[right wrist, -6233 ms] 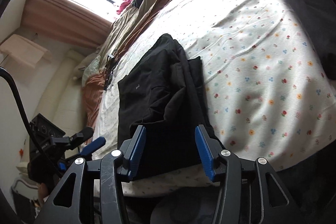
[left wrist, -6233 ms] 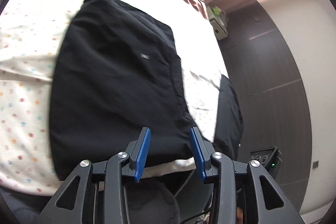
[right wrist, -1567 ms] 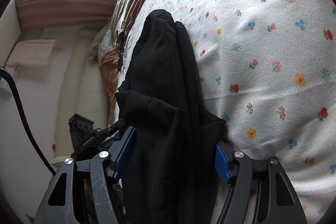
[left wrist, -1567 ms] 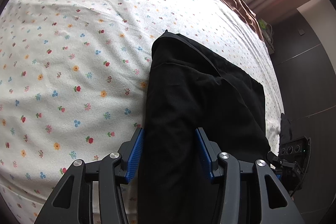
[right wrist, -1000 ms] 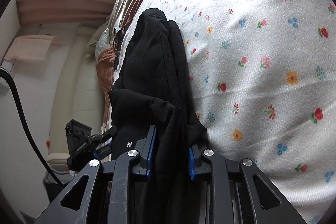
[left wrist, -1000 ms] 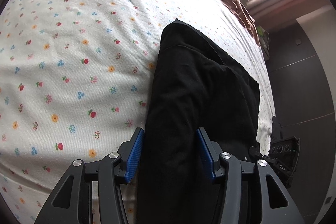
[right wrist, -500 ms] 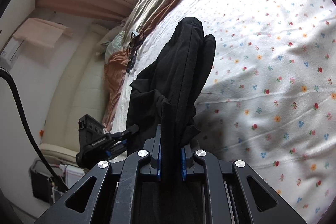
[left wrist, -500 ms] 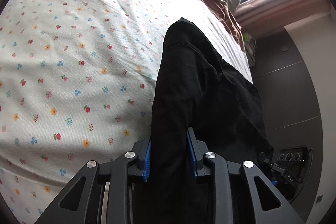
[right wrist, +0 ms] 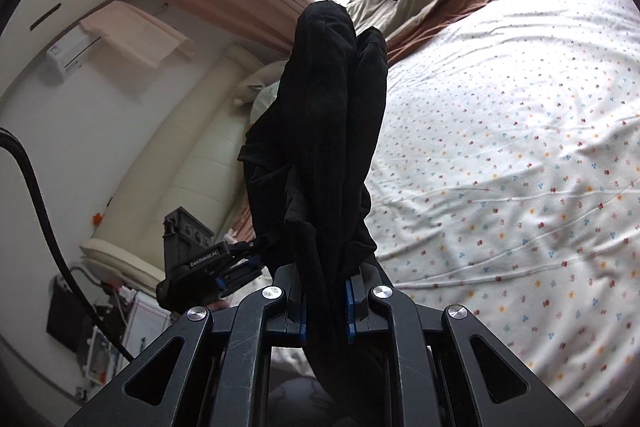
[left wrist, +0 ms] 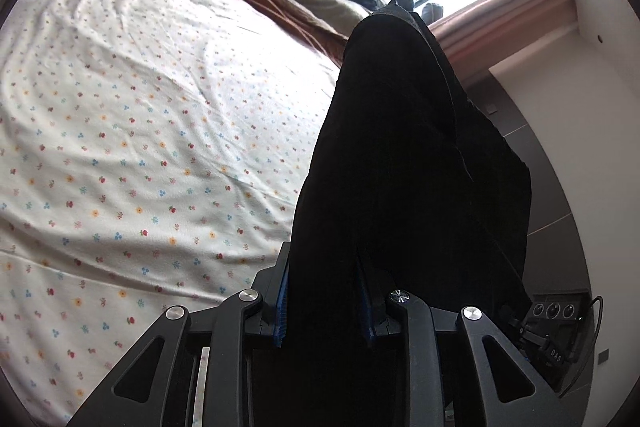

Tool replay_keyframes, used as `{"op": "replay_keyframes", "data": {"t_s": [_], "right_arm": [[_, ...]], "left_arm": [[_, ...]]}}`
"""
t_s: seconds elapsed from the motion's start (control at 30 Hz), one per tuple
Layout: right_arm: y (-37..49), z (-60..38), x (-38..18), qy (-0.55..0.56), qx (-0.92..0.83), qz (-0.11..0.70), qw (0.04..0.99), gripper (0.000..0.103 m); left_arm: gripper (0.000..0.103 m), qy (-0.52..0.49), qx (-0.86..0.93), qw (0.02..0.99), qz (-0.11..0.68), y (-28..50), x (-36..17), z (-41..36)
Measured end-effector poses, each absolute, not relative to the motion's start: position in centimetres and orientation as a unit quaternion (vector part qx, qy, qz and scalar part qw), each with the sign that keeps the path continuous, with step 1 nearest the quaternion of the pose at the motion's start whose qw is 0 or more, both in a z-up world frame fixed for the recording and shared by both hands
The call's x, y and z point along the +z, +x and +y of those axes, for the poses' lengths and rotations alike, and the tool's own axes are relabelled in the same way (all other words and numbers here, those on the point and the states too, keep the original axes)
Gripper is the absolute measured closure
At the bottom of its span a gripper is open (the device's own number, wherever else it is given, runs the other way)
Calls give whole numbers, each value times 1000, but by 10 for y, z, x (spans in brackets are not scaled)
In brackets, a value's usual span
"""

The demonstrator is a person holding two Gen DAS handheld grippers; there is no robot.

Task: Fold large clothes
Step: 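Lift the folded black shirt with both tools and carry it toward the headboard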

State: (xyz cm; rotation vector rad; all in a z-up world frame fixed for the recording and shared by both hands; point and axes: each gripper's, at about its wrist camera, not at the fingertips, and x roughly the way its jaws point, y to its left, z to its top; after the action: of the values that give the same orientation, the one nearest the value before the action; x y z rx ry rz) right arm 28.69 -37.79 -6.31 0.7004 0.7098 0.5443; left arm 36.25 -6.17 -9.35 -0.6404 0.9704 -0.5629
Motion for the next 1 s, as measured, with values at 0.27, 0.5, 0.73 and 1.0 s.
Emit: {"op": "replay_keyframes", "data": {"t_s": [0.27,0.5,0.73,1.0], "right_arm": [[224,-330,-4,293,290,293,863,89],[185,-282,23,271,324,276,864,89],[161,-227,40,247,364,269,857,89],[136,-161,42,226,414,272,839,89]], "left_arm": [[74,-306,-278,823,390,303,-21,-24],[74,-308,-270,843,350,250,18,26],[74,-307,-246,864,315,204,40,83],[74,-310,-211,880,292,154,55,149]]}}
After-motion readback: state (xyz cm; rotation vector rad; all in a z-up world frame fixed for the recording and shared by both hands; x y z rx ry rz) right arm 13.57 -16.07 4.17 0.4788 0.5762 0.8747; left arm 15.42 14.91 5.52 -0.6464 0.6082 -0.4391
